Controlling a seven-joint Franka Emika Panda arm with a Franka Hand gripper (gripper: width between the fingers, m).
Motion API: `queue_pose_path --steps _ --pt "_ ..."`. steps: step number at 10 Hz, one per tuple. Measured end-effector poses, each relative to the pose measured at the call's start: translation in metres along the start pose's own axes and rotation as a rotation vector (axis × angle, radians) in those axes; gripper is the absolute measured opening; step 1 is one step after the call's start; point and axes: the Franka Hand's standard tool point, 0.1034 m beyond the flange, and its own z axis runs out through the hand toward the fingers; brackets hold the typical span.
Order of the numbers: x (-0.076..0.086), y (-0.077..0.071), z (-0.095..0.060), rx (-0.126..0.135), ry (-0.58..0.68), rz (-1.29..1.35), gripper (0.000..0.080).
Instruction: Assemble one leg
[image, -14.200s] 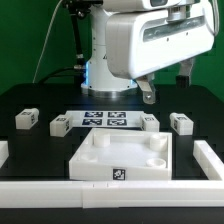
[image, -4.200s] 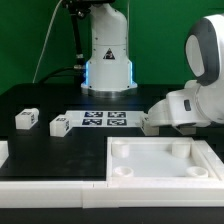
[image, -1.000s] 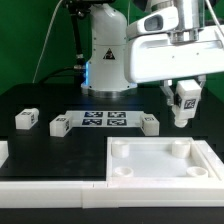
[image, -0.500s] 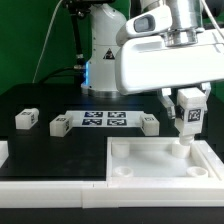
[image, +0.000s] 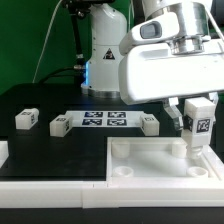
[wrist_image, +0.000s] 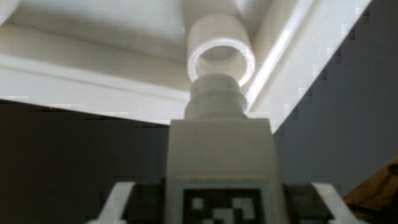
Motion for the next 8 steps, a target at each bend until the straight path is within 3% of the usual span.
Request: queue_pose_path --steps 4,8 --pt "-0.003 0.002 0.007 -0.003 0.003 0.004 0.0287" --pt "0.005 0.005 0.018 -0.001 0.009 0.012 0.0287"
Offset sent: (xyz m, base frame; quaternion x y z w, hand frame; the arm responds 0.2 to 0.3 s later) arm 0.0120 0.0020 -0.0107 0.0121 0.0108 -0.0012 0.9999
